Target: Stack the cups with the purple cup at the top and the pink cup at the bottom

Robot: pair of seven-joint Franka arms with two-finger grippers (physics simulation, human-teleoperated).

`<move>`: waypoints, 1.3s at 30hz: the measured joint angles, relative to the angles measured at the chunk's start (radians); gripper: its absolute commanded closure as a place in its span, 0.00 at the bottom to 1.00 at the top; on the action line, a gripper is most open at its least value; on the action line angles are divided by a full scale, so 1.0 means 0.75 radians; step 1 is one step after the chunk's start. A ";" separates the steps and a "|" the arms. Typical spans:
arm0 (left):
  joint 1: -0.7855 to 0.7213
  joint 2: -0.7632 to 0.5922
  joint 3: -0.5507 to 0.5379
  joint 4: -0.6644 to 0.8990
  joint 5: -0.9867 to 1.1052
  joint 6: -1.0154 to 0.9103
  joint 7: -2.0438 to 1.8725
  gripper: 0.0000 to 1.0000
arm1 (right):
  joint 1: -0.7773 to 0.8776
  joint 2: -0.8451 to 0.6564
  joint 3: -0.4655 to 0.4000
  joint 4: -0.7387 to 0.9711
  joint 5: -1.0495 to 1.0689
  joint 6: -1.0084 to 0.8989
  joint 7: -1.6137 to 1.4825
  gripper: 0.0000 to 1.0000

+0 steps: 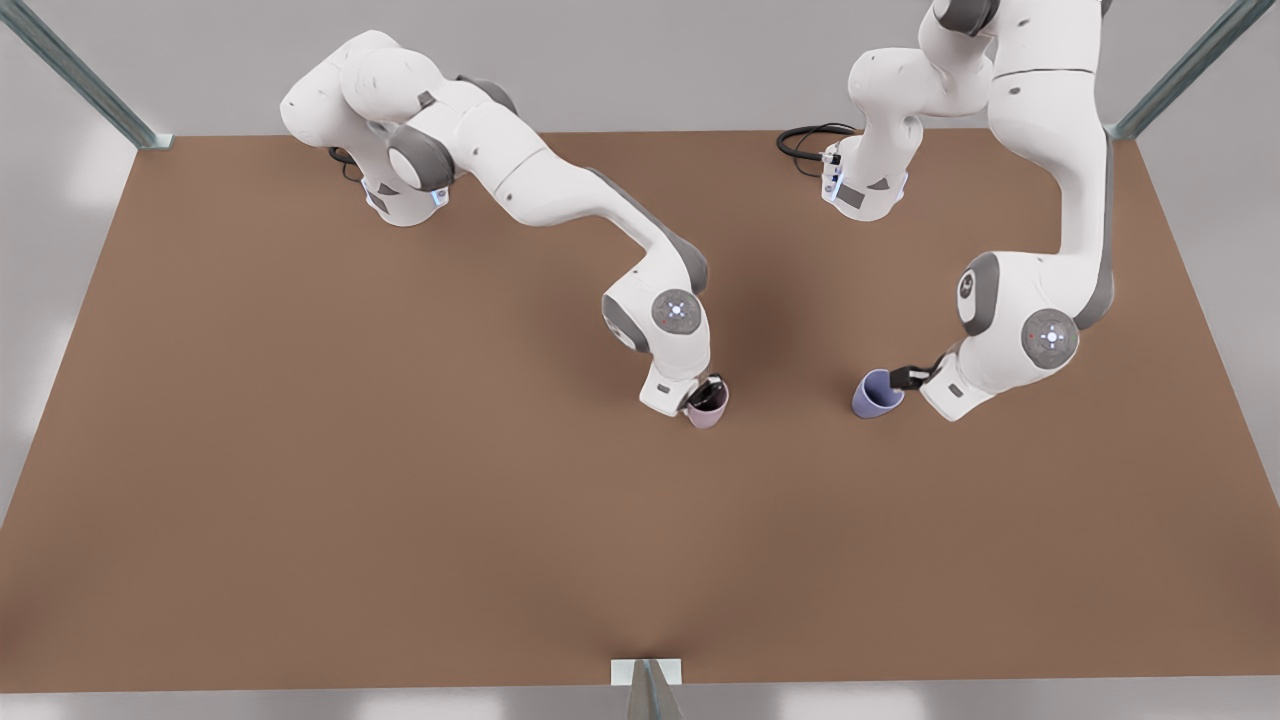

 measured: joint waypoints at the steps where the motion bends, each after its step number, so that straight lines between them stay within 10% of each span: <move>1: -0.001 0.001 0.001 -0.022 0.000 0.034 0.001 0.00 | 0.000 0.004 0.000 0.003 -0.001 -0.003 0.021 0.66; 19: -0.002 0.037 0.008 -0.324 -0.003 0.420 0.011 0.00 | 0.034 -0.170 -0.121 -0.044 0.134 -0.070 0.253 0.55; 22: 0.000 0.066 0.008 -0.334 -0.003 0.451 0.012 0.00 | -0.131 -0.527 -0.136 -0.284 0.138 -0.120 0.251 0.00; 26: 0.001 0.084 0.008 -0.335 -0.003 0.475 0.013 0.36 | -0.590 -0.917 -0.121 -0.529 0.016 -0.329 0.159 0.00; 30: 0.002 0.096 0.008 -0.334 -0.003 0.488 0.013 0.48 | -1.020 -1.129 -0.053 -0.666 -0.085 -0.498 -0.037 0.00; 39: 0.002 0.115 0.008 -0.329 -0.009 0.505 0.012 0.76 | -1.084 -1.137 -0.012 -0.571 -0.163 -0.666 -0.362 0.00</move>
